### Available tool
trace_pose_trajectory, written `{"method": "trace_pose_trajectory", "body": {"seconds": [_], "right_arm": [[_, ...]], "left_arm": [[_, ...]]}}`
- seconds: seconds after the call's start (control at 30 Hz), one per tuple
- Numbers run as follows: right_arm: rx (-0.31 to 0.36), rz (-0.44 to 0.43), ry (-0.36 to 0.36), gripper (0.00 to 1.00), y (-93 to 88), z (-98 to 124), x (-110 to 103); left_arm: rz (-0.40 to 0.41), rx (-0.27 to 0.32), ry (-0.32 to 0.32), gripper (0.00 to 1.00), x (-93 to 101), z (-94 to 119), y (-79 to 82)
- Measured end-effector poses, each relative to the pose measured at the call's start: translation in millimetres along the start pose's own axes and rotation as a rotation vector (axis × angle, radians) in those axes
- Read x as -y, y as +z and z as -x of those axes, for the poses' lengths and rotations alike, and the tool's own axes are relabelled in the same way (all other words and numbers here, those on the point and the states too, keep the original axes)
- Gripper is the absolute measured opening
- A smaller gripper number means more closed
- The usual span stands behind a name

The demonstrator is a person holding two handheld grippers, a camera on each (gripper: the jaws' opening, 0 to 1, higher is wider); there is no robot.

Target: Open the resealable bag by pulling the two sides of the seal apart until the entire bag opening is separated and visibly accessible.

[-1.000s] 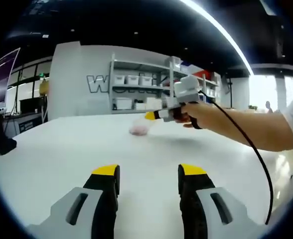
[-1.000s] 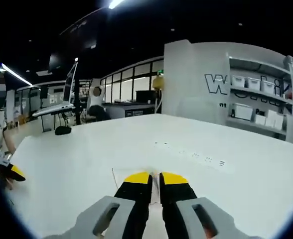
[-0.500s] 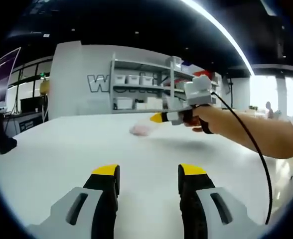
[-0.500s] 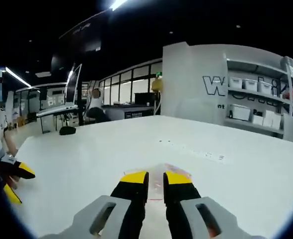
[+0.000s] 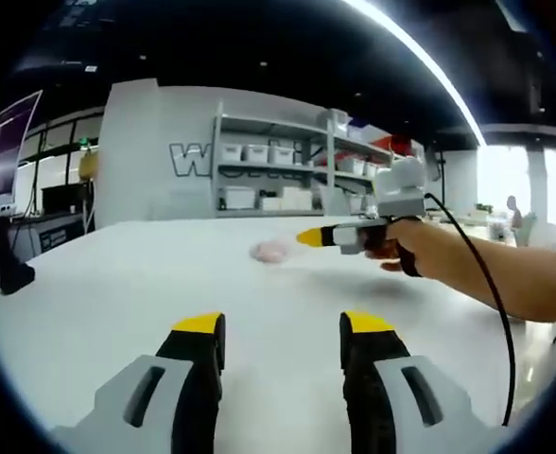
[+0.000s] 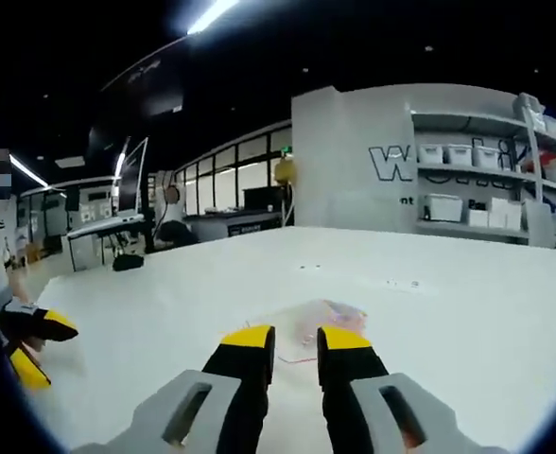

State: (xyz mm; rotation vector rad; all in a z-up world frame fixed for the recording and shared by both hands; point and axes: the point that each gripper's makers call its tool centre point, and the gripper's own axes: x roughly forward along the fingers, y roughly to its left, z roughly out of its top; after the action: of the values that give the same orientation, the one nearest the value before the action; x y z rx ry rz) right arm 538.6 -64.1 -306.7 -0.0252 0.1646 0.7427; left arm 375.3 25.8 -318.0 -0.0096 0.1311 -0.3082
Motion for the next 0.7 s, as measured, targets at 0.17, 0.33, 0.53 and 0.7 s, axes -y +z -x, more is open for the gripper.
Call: {"method": "trace_pose_trajectory", "body": {"seconds": [0.17,0.33,0.53,0.7], "right_arm": [[0.012,-0.010,-0.016,0.29,-4.9,-3,2],[0.023,-0.033,-0.041,0.32,-9.3,-6,5],[0.056,-0.034,-0.107,0.55,-10.6,-9,19],[0.063,-0.036,-0.130,0.79,-10.6,-12,21]], "left_arm": [[0.005,-0.008,-0.005,0.50,1.1,-1,-2.8],[0.016,-0.015,-0.004,0.49,-1.2,1,-6.2],[0.012,-0.017,-0.002,0.49,-0.9,1,-7.5],[0.012,-0.019,0.000,0.49,-1.4,1,-8.6]]}}
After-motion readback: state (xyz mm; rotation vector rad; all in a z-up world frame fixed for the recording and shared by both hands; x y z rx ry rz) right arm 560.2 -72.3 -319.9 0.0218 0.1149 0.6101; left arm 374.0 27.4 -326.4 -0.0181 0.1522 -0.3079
